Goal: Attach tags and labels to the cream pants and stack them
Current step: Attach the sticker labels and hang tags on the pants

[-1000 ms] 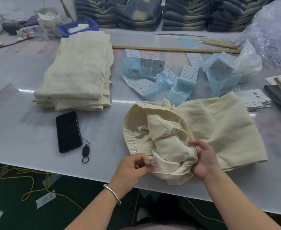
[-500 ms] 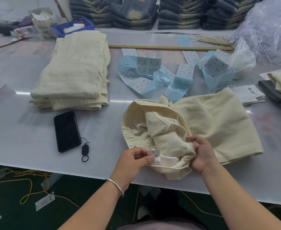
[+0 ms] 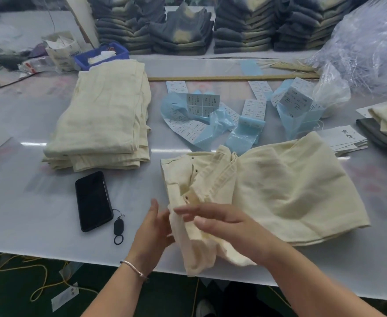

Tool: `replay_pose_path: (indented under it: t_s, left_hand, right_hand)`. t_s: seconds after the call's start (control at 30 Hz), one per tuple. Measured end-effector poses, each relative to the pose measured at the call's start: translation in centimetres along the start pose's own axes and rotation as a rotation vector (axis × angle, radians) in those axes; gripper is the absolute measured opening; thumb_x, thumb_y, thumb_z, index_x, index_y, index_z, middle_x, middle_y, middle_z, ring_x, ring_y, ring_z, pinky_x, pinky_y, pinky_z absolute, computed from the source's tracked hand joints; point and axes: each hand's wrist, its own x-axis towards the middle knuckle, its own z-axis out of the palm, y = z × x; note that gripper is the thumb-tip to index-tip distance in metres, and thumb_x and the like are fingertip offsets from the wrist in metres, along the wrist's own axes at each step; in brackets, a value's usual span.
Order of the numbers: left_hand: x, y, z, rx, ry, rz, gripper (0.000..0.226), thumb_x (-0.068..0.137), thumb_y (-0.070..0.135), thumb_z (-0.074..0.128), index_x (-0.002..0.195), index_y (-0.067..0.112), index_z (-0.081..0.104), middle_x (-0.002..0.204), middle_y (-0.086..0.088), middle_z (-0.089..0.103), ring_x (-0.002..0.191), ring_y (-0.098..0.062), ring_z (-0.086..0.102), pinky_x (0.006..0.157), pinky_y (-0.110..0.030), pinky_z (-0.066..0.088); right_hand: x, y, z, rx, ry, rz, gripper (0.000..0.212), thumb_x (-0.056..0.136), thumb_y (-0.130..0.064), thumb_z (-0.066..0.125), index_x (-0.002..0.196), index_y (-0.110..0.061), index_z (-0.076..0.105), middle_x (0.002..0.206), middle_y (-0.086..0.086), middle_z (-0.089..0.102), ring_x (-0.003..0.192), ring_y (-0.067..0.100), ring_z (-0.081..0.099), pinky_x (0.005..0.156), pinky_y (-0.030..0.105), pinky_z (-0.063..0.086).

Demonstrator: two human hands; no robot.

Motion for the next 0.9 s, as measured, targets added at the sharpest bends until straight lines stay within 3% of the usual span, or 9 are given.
replay_pose_path:
  t_s: [0.1, 0.2, 0.27, 0.33, 0.43, 0.53, 0.7, 0.83, 0.9]
  left_hand:
    - [-1.7, 0.6, 0.7, -0.198, -0.285, -0.057, 0.094, 0.071, 0.083, 0.052, 0.128, 0.008, 0.060, 0.128, -0.010, 0.064, 0.122, -0.023, 0.059, 0.100, -0.042, 0.046]
    - [-2.1, -0.5, 1.6, 0.056, -0.168, -0.007, 0.073, 0.056, 0.046, 0.090, 0.115, 0.011, 0.066, 0.108, -0.007, 0.074, 0.101, -0.022, 0.070, 0.082, -0.035, 0.057]
    - [-0.9, -1.4, 1.8, 0.149, 0.015, 0.033, 0.051, 0.066, 0.021, 0.082, 0.112, 0.006, 0.066, 0.104, -0.013, 0.073, 0.097, -0.029, 0.070, 0.084, -0.042, 0.056]
    - [0.1, -1.5, 1.4, 0.064, 0.255, 0.033, 0.018, 0.065, 0.003, 0.067, 0.081, -0.006, 0.065, 0.079, -0.021, 0.068, 0.074, -0.034, 0.067, 0.065, -0.037, 0.055]
    - [1.6, -0.8, -0.4, 0.012, 0.500, 0.054, 0.019, 0.051, 0.003, 0.057, 0.069, 0.002, 0.054, 0.063, -0.012, 0.049, 0.060, -0.024, 0.050, 0.053, -0.031, 0.042]
    - [2.9, 0.7, -2.7, 0.019, 0.641, 0.094, 0.021, 0.073, 0.001, 0.059, 0.094, 0.002, 0.061, 0.076, -0.013, 0.064, 0.068, -0.026, 0.061, 0.057, -0.032, 0.048]
    - [5.0, 3.7, -3.7, 0.002, 0.614, 0.139, 0.015, 0.086, 0.010, 0.063, 0.097, 0.001, 0.067, 0.076, -0.016, 0.073, 0.060, -0.021, 0.070, 0.047, -0.026, 0.051]
    - [6.7, 4.1, -1.5, 0.327, 0.665, -0.022, 0.052, 0.090, 0.059, 0.050, 0.081, 0.012, 0.070, 0.057, 0.000, 0.071, 0.050, -0.008, 0.067, 0.040, -0.017, 0.046]
    - [7.9, 3.6, -0.4, 0.412, 0.680, -0.125, 0.069, 0.089, 0.070, 0.037, 0.080, 0.010, 0.070, 0.066, -0.009, 0.072, 0.067, -0.022, 0.070, 0.055, -0.026, 0.052]
  right_hand:
    - [0.5, 0.6, 1.1, -0.570, -0.022, -0.154, 0.035, 0.092, -0.022, 0.047, 0.120, -0.029, 0.066, 0.102, -0.024, 0.058, 0.108, -0.002, 0.053, 0.096, 0.014, 0.038]
    - [1.1, 1.2, -0.4, -0.524, 0.280, -0.222, 0.047, 0.087, -0.002, 0.050, 0.119, -0.034, 0.063, 0.106, -0.020, 0.063, 0.100, 0.003, 0.059, 0.091, 0.019, 0.044]
    - [1.5, 1.9, -4.2, -0.613, 0.651, -0.242, 0.048, 0.084, 0.006, 0.057, 0.120, -0.025, 0.062, 0.113, -0.005, 0.067, 0.105, 0.014, 0.060, 0.094, 0.030, 0.045]
    - [1.3, 2.4, -9.5, -0.903, 0.894, -0.069, 0.053, 0.081, 0.000, 0.062, 0.132, -0.013, 0.054, 0.127, 0.008, 0.060, 0.115, 0.030, 0.051, 0.099, 0.043, 0.041]
    - [0.2, 3.8, -15.8, -1.329, 0.711, 0.323, 0.074, 0.086, -0.020, 0.058, 0.151, -0.022, 0.025, 0.154, 0.004, 0.031, 0.134, 0.030, 0.032, 0.102, 0.042, 0.038]
    - [-0.4, 6.3, -18.2, -1.474, 0.487, 0.487, 0.071, 0.093, -0.040, 0.043, 0.151, -0.039, 0.003, 0.152, -0.007, 0.029, 0.136, 0.017, 0.032, 0.104, 0.034, 0.033]
    - [-0.9, 7.5, -19.7, -1.423, 0.648, 0.547, 0.037, 0.088, -0.048, 0.041, 0.121, -0.032, 0.046, 0.109, -0.004, 0.055, 0.109, 0.019, 0.052, 0.086, 0.033, 0.041]
    - [-1.2, 7.3, -20.0, -1.306, 0.587, 0.572, 0.027, 0.086, -0.050, 0.042, 0.102, -0.028, 0.044, 0.098, -0.007, 0.061, 0.098, 0.019, 0.059, 0.068, 0.031, 0.041]
    - [-0.8, 6.5, -20.5, -1.212, 0.585, 0.564, 0.022, 0.084, -0.045, 0.049, 0.090, -0.026, 0.040, 0.089, -0.008, 0.060, 0.088, 0.019, 0.059, 0.063, 0.030, 0.040]
